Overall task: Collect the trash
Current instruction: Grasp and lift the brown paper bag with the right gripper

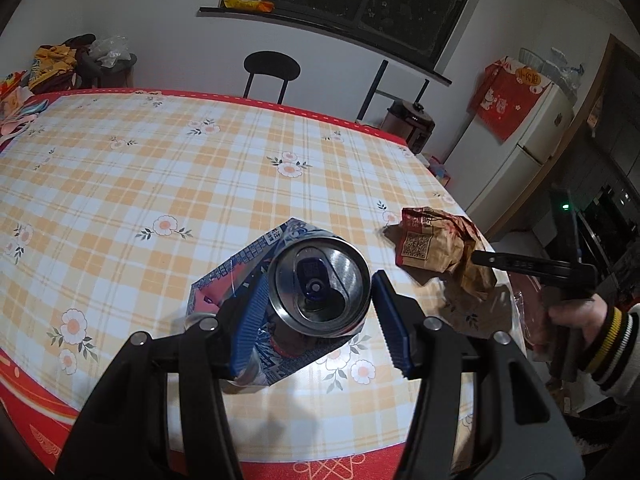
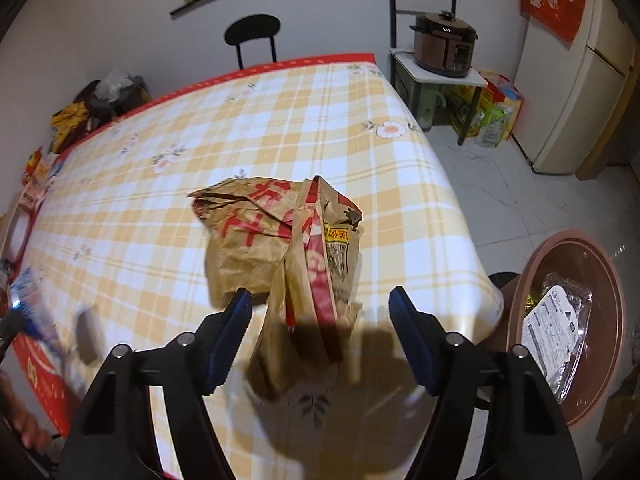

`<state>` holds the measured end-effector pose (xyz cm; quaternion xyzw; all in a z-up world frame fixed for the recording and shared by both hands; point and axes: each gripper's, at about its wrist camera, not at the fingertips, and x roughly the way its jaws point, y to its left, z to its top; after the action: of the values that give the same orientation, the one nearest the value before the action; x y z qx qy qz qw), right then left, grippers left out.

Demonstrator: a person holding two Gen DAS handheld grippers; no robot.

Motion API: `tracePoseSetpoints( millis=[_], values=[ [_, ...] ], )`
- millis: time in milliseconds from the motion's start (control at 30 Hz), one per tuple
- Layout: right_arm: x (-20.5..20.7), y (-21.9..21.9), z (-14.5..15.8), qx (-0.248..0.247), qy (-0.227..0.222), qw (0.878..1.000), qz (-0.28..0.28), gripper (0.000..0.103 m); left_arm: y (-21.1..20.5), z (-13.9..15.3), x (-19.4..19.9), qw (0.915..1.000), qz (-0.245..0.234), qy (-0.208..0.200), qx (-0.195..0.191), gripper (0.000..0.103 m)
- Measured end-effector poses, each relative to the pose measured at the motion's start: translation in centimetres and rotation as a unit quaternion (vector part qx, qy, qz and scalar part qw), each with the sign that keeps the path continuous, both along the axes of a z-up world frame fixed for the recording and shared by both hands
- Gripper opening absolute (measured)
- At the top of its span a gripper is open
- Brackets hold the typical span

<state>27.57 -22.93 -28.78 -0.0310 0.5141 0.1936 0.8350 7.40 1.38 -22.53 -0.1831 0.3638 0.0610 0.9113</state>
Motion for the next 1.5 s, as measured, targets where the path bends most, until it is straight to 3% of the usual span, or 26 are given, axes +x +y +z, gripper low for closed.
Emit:
tracePoseSetpoints(
  millis=[133, 267, 433, 833, 1200, 1500],
  values=[
    [1.1, 0.0, -1.3, 0.020, 0.025, 0.999, -0.037, 0.068, 0.4, 0.3, -0.6, 1.0000, 0.006, -0.005, -0.004, 0.055],
    [1.3, 0.4, -1.9, 0.032, 0.041, 0.998, -0.043, 0.049, 0.7, 0.6, -0.9, 0.9999, 0.011, -0.009, -0.005, 0.055],
    [0.2, 0.8, -1.0, 0.042, 0.033, 0.998, -0.024, 0.043, 0.9, 1.0, -1.2, 0.9997, 0.014, -0.017, -0.006, 0.055],
    [-4.7, -1.5, 2.7, 0.110, 0.000, 0.994, 0.020, 0.042, 0.4, 1.7, -1.2, 0.9997, 0.005, -0.023, -0.007, 0.055],
    [-6.1, -5.9, 5.5, 0.145, -0.048, 0.988, -0.015, 0.042, -1.6, 2.7, 0.6, 0.9992, -0.032, -0.023, -0.001, 0.055],
    [-6.3, -12.9, 6.2, 0.177, -0.066, 0.978, -0.087, 0.042, -5.5, 5.0, 3.6, 0.9961, -0.080, -0.035, 0.012, 0.055]
  ],
)
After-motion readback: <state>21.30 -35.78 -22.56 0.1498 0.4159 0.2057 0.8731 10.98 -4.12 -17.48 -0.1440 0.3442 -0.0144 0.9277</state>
